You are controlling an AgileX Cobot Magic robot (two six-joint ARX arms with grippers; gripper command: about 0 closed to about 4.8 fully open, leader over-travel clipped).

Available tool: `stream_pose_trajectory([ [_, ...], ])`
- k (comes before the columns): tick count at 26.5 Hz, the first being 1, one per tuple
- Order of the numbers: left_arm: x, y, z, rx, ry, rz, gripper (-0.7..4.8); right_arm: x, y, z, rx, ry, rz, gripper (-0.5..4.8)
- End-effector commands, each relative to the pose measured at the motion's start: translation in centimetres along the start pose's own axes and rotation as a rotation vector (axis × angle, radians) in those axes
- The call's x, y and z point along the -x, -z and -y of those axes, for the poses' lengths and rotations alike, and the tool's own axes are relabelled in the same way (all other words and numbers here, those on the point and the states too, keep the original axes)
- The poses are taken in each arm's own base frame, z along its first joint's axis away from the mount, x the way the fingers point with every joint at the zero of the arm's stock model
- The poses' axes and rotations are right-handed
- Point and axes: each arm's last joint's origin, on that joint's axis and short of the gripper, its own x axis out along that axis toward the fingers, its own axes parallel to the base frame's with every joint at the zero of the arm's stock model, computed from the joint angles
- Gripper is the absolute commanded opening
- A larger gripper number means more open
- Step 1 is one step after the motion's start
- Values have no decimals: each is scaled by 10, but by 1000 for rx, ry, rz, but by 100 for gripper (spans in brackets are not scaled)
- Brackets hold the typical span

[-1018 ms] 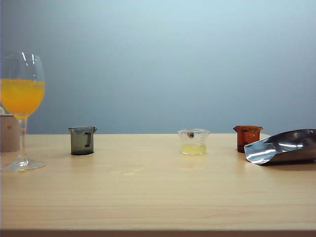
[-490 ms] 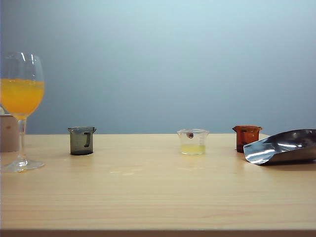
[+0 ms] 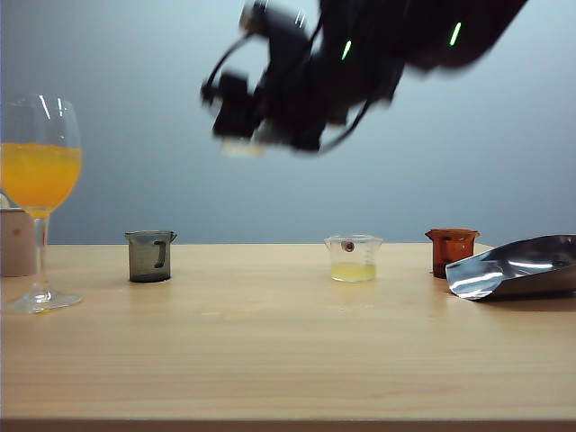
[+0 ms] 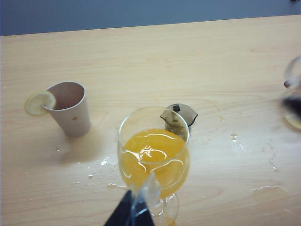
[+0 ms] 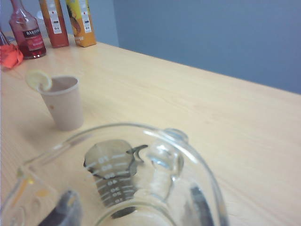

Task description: Pick up the second measuring cup from the left, pour the orange juice inside into the goblet, and finally put the measuring cup back in its original place.

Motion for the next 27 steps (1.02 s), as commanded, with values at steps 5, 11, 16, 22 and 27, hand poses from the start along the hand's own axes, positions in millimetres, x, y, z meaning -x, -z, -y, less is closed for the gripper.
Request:
stream_pose_trajectory([
  [5, 0, -1, 0, 3, 3, 14, -3, -48, 31, 2, -68, 122, -27, 148],
  [11, 0, -1, 0, 3, 4, 14, -3, -80, 36, 5, -133, 313, 9, 149],
  [16, 0, -1, 0, 3, 3, 14, -3, -95, 50, 6, -182, 407, -1, 149],
  [22, 0, -1, 0, 3, 3, 13, -3, -99, 84, 7, -229, 447, -111, 149],
  [27, 0, -1, 0, 3, 3, 14, -3, -100, 100, 3, -210, 450, -183, 149],
])
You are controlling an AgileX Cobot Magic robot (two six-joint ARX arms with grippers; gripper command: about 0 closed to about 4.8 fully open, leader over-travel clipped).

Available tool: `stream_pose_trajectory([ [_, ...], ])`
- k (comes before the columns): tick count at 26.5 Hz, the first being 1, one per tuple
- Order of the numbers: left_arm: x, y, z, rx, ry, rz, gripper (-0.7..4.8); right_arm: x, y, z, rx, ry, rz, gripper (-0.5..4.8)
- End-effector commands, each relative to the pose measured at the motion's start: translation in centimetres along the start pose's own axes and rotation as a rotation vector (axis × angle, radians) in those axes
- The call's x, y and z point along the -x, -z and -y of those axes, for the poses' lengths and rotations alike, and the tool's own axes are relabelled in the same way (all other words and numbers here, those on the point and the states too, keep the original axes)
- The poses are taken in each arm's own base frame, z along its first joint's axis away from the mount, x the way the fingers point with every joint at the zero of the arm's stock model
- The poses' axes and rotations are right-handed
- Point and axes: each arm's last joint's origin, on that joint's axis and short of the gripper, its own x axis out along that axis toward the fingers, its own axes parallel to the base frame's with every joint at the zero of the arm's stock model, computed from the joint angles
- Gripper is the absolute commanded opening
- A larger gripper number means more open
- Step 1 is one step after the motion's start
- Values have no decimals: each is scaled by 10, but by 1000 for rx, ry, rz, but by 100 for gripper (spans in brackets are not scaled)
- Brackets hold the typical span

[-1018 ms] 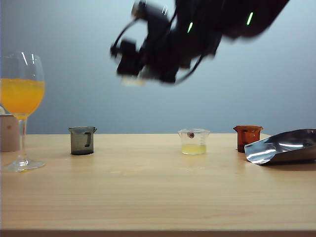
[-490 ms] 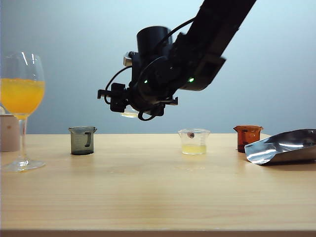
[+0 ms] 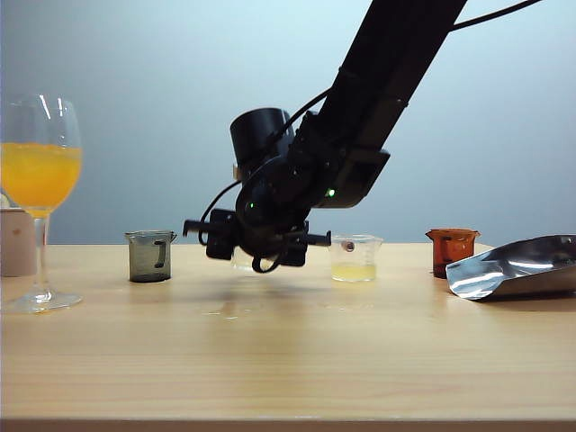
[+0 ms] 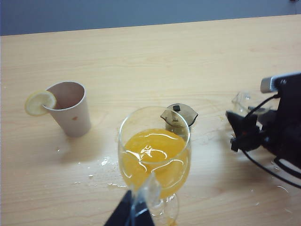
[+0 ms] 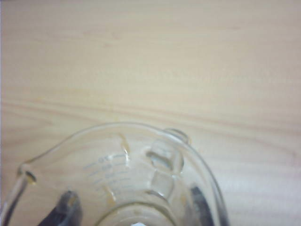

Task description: Pick up the second measuring cup from the left, pour the orange juice inside into the goblet, and finally put the measuring cup back in its original place.

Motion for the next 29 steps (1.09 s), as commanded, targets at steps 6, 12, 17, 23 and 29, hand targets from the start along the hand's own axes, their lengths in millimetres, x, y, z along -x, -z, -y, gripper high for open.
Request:
stream_pose_trajectory([
  [6, 0, -1, 0, 3, 4, 14, -3, -3, 11, -3, 3, -3, -5, 180],
  [12, 0, -1, 0, 3, 3, 14, -3, -3, 10, -3, 4, -1, -2, 410],
  [17, 0, -1, 0, 3, 3, 14, -3, 0, 10, -7, 10, -10, 0, 479],
  [23, 0, -1, 0, 3, 3, 14, -3, 7, 2, -12, 59, -15, -20, 479],
  [29, 0, -1, 0, 3, 3, 14, -3, 14, -1, -19, 82, -20, -58, 479],
])
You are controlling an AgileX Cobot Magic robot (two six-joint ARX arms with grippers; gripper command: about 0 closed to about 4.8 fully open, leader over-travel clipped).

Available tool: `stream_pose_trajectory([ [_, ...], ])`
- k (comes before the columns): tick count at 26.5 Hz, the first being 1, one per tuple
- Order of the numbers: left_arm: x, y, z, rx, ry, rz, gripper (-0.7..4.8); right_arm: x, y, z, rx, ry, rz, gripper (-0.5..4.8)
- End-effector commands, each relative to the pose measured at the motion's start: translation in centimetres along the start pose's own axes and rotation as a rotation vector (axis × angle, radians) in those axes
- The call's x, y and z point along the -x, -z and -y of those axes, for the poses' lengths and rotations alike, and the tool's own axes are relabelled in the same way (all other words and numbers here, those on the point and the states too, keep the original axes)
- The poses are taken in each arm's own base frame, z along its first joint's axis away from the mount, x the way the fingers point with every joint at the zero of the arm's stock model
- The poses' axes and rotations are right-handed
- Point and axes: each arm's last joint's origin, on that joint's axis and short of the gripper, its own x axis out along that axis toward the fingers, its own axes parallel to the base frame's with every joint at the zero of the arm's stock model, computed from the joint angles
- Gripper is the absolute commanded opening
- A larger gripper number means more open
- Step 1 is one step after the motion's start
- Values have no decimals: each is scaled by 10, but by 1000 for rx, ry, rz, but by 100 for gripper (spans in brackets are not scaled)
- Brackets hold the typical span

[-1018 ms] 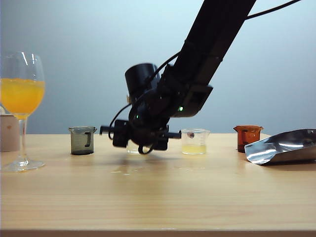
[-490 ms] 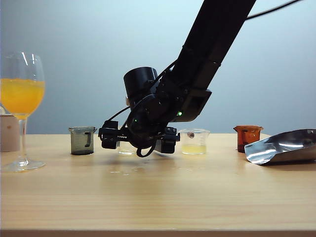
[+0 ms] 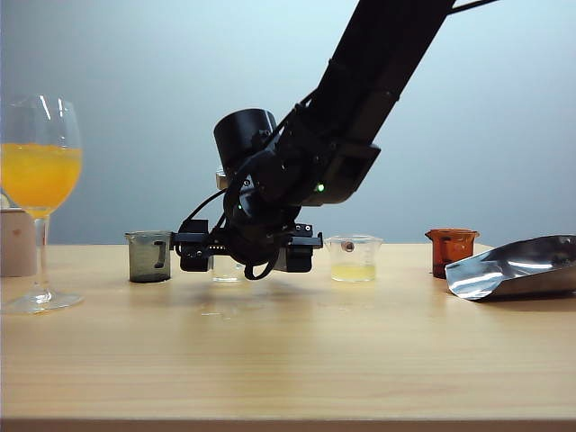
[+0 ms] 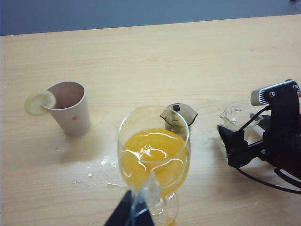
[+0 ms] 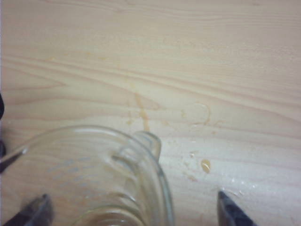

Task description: Pick up the second measuring cup from the left, pour the orange juice inside into the goblet, and finally put the measuring cup back in its original place.

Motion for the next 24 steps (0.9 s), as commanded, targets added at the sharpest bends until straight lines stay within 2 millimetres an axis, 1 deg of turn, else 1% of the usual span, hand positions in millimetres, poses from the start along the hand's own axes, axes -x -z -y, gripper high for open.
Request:
stream_pose_trajectory([
  [1, 0, -1, 0, 3, 3, 14, -3, 5, -7, -6, 0, -11, 14, 479],
  [8, 0, -1, 0, 3, 3, 14, -3, 5, -11, -4, 7, 25, 53, 479],
  [11, 0, -1, 0, 3, 3, 15, -3, 11, -17, -5, 13, 24, 45, 479],
  [13, 0, -1, 0, 3, 3, 14, -3, 23, -17, -4, 10, 14, 48, 479],
  [15, 0, -1, 0, 3, 3, 15, -3, 36, -11, 3, -1, 7, 60, 479],
  [16, 0, -1, 0, 3, 3, 14, -3, 50, -7, 9, 0, 5, 59, 479],
  [18, 0, -1, 0, 3, 3, 14, -3, 67, -5, 15, 6, 2, 50, 479],
  [22, 0, -1, 0, 3, 4, 15, -3, 106, -8, 31, 13, -39, 35, 479],
  [23, 0, -1, 0, 3, 3, 14, -3, 116, -10, 34, 11, -70, 32, 451],
  [24, 0, -1, 0, 3, 3, 14, -3, 128, -12, 39, 11, -111, 26, 288],
])
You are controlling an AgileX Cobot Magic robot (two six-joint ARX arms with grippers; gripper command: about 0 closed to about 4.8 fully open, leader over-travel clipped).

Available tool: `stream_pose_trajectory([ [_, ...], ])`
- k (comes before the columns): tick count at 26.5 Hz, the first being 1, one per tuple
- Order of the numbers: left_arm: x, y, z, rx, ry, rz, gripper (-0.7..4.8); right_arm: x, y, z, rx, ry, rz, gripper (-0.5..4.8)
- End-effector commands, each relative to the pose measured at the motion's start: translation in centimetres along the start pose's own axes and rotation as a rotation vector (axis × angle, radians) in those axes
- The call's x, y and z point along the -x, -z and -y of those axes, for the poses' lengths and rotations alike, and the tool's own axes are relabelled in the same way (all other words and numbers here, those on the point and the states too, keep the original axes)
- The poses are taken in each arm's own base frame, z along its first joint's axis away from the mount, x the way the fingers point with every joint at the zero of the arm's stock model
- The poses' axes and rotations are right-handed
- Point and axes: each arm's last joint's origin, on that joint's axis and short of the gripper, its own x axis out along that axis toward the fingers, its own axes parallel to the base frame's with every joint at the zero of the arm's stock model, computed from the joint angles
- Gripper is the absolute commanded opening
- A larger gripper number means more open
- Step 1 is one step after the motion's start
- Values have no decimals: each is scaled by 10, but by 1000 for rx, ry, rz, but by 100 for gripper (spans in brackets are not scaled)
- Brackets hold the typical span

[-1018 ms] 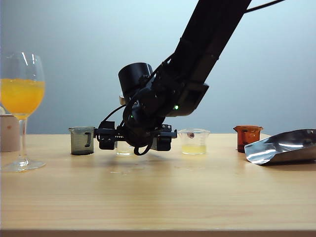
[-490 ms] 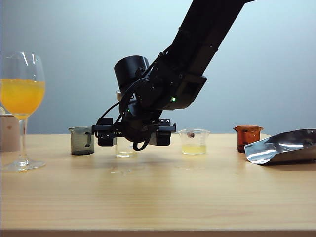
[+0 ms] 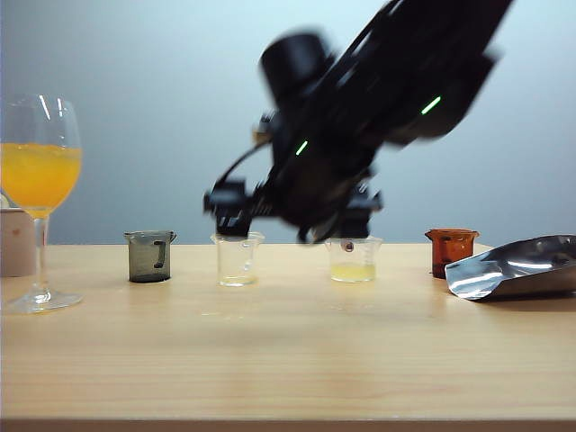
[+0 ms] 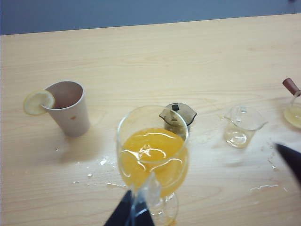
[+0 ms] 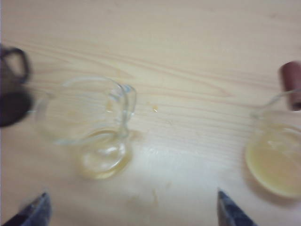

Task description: Pick up the second measuring cup from the left, pour the orange juice inside into the goblet, and finally put the measuring cup back in its original place.

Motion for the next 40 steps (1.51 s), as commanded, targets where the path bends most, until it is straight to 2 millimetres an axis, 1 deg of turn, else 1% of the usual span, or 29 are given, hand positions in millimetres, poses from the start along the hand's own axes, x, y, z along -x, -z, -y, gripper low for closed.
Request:
stream_pose_trajectory([
  [1, 1, -1, 0, 4, 2, 16, -3, 35, -11, 10, -13, -132, 3, 106],
  [2, 1, -1, 0, 4, 2, 15, -3, 45, -14, 14, -7, -159, -7, -25],
  [3, 1, -1, 0, 4, 2, 15, -3, 55, -17, 18, 5, -179, -18, 12],
  [4, 1, -1, 0, 4, 3, 15, -3, 67, -22, 22, 28, -197, -39, -9],
  [7, 1, -1, 0, 4, 3, 16, -3, 98, -39, 34, 95, -242, -114, -7],
  [10, 1, -1, 0, 4, 2, 15, -3, 126, -56, 48, 107, -344, -145, -6],
  [11, 1, -1, 0, 4, 0, 16, -3, 138, -63, 57, 95, -375, -148, -7],
  [13, 1, -1, 0, 4, 0, 15, -3, 156, -74, 74, 73, -367, -134, -7],
  [14, 1, -1, 0, 4, 3, 16, -3, 178, -86, 94, 67, -316, -90, -6],
  [16, 1, -1, 0, 4, -1, 16, -3, 218, -99, 127, 67, -214, 0, -7],
  [17, 1, -1, 0, 4, 0, 15, -3, 229, -100, 136, 66, -176, 16, -7],
  [18, 1, -1, 0, 4, 1, 16, -3, 249, -98, 151, 48, -107, 37, -6],
  [20, 3, -1, 0, 4, -1, 23, -3, 265, -94, 161, 26, -55, 76, -7],
  [22, 9, 2, 0, 4, -4, 45, -3, 277, -85, 167, 12, -25, 118, -7],
  [26, 24, 12, 0, 6, 25, 104, -3, 289, -61, 175, -6, 49, 160, -6],
  [29, 30, 25, -2, 13, -6, 144, -3, 286, -40, 179, -62, 79, 179, -6],
  [33, 33, 50, -4, 23, -46, 156, -3, 269, -9, 184, -101, 97, 216, -6],
  [37, 31, 84, -2, 25, -55, 159, -3, 247, 21, 187, -98, 101, 249, -7],
  [39, 28, 99, -1, 25, -51, 156, -3, 238, 36, 191, -100, 161, 256, -7],
  [40, 24, 113, 0, 25, -51, 153, -3, 232, 48, 194, -110, 242, 259, -6],
])
